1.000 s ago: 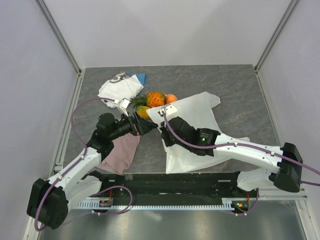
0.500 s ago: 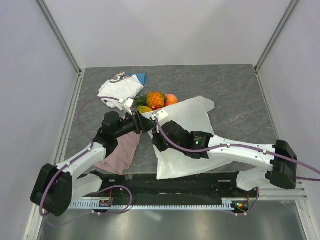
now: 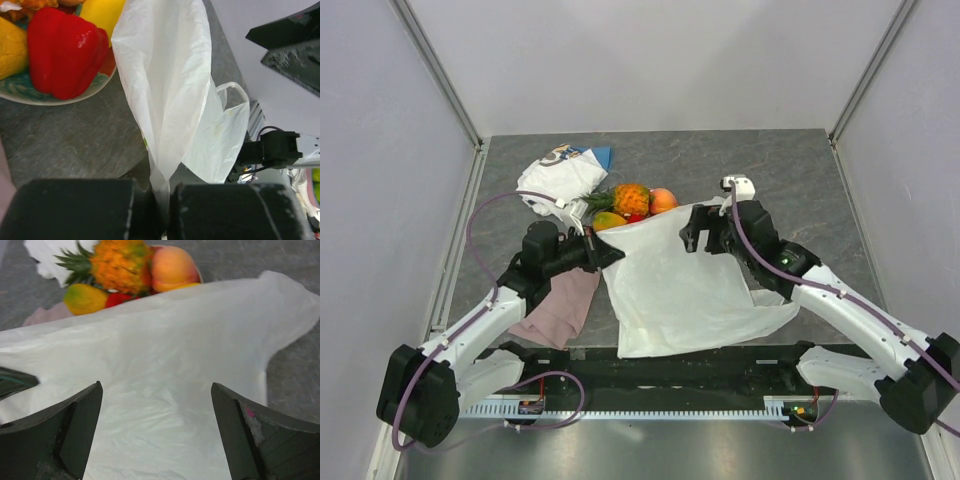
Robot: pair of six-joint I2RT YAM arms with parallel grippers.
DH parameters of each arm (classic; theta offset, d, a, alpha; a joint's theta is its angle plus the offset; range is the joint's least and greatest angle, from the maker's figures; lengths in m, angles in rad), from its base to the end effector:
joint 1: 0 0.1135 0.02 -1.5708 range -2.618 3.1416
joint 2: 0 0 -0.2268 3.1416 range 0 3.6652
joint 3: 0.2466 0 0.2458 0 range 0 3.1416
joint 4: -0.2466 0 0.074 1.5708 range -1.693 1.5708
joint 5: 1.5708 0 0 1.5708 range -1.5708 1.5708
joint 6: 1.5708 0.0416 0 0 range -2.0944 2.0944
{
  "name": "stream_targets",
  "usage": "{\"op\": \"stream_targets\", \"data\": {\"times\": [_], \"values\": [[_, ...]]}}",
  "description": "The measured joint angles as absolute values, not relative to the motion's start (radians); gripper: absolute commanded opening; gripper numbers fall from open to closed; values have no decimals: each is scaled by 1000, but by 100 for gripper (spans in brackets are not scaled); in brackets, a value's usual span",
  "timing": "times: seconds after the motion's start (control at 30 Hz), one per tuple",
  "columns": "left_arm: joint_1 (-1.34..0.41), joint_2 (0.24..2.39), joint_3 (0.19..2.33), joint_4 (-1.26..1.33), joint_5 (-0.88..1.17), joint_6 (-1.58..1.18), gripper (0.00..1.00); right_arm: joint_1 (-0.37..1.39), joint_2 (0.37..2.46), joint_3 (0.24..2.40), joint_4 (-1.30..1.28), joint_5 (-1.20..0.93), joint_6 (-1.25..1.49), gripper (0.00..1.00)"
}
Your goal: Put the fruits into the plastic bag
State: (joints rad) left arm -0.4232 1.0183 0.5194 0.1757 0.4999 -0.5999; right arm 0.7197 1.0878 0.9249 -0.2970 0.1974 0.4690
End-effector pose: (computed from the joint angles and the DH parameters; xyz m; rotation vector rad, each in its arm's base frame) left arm 0.2141 -0.1183 0.2101 0.1890 2.0185 -1.1463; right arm 0.2028 0.1669 0.2840 -0.1320 2.0610 0.5473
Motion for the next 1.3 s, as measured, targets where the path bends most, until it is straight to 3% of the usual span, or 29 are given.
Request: {"op": "stream_targets", "data": {"times": [0.33, 0.7, 0.73, 0.83, 0.87, 0.9, 0.93, 1.0, 1.1, 1.13, 1.3], "values": [[-403, 1011, 521, 77, 444, -535, 1, 393, 1121, 729, -364, 35, 475, 98], [-393, 1011, 528, 55, 443, -525, 2, 311, 1214, 621, -321, -153, 448, 86], [-393, 1011, 529, 55, 444, -525, 1, 310, 1220, 612, -318, -167, 448, 83], [-392, 1011, 530, 55, 445, -525, 1, 309, 1233, 602, -306, -212, 441, 60], [-392, 1011, 530, 55, 445, -525, 2, 309, 1235, 602, -301, -223, 439, 42], [-392, 1012, 530, 55, 446, -525, 2, 308, 1234, 602, -299, -233, 436, 31], [-392, 1012, 530, 55, 447, -525, 8, 307, 1231, 602, -297, -242, 442, 14], [-392, 1018, 537, 54, 448, -525, 16, 300, 1214, 604, -304, -255, 437, 2], [-393, 1051, 572, 54, 457, -524, 39, 278, 1159, 645, -352, -263, 435, 0], [-394, 1068, 590, 55, 463, -523, 56, 268, 1139, 686, -387, -258, 432, 0], [-411, 1190, 716, 58, 499, -518, 79, 233, 1093, 996, -497, -155, 376, 0]]}}
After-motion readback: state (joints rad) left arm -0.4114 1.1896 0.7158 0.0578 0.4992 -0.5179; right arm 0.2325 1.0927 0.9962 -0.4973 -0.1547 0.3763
